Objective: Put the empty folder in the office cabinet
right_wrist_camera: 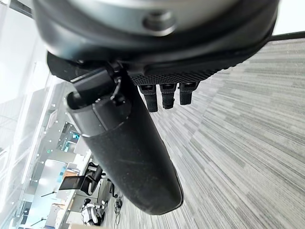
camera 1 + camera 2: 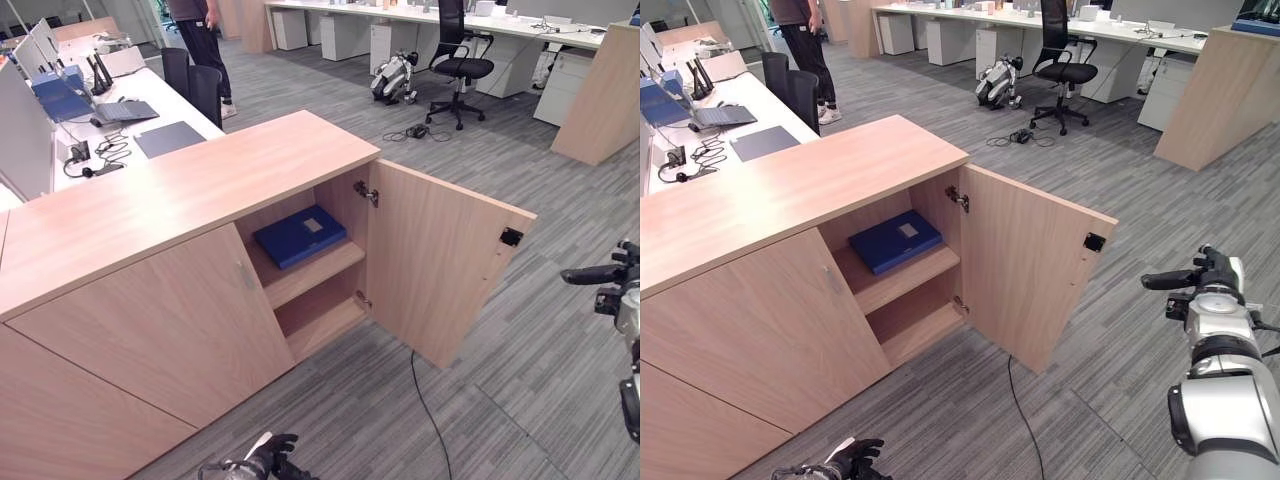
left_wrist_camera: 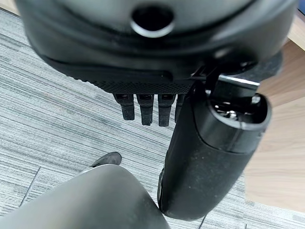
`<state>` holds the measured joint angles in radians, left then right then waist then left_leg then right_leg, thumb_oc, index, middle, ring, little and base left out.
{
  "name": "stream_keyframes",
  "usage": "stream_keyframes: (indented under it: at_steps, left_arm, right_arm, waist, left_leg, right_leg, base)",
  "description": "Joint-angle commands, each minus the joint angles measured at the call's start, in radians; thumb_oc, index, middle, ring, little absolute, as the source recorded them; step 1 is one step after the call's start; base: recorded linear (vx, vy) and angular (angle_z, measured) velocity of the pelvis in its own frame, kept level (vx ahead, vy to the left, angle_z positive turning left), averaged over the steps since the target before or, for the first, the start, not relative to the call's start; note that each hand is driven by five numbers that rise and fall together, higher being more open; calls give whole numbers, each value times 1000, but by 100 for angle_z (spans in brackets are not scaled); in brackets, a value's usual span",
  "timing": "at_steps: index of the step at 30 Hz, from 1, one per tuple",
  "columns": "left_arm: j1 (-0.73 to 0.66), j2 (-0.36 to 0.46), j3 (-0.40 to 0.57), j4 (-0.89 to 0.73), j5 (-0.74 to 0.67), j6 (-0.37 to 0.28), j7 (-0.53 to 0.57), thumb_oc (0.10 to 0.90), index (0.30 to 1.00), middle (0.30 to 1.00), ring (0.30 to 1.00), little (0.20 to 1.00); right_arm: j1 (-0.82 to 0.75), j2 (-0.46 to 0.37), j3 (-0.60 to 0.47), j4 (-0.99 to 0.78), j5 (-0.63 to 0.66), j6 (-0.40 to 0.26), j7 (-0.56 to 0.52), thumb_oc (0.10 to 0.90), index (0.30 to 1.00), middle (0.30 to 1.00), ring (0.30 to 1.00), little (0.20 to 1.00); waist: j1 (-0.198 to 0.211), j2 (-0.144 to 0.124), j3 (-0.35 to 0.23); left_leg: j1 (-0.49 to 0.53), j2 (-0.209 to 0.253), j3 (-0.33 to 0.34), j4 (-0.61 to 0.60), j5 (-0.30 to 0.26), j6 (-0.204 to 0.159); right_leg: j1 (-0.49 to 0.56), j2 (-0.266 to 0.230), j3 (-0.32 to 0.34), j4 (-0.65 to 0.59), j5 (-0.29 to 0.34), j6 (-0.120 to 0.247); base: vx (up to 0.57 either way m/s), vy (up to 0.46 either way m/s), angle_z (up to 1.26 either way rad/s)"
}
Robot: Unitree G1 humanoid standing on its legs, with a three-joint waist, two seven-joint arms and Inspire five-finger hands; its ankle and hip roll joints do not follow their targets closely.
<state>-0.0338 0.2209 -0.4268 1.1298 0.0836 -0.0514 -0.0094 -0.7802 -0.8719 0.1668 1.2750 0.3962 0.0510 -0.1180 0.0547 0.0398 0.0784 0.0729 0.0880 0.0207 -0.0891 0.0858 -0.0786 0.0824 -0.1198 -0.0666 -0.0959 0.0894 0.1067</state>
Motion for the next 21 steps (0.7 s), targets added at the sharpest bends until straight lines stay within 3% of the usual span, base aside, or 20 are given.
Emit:
stream_keyframes:
  at_steps: [1,9,21]
  left_arm:
    - [-16,65,-71,81,30,-6,-3,800,900,900,900,900]
    - [-16,74,-86,80,33,-10,-3,800,900,900,900,900]
    - [-34,74,-104,76,11,-3,9,800,900,900,900,900]
  right_arm:
    - [-159,-69,43,10,4,-94,-20,800,900,900,900,900]
    - [-266,-29,101,13,1,-100,-29,800,900,900,900,900]
    - [-340,65,119,24,20,-86,-48,800,900,900,900,900]
  waist:
    - [24,-66,-6]
    - [45,-69,-7]
    - [112,-69,-3]
  left_leg:
    - [34,57,-12,2,-89,-62]
    - [33,57,-19,2,-88,-64]
    - [-1,45,-79,2,-76,-70]
  right_leg:
    - [67,-67,-12,48,-162,85]
    - [74,-65,-26,52,-168,83]
    - [87,-69,-89,52,-177,81]
  base:
    - [0,0,0]
    - [13,-6,5]
    - [21,-2,16]
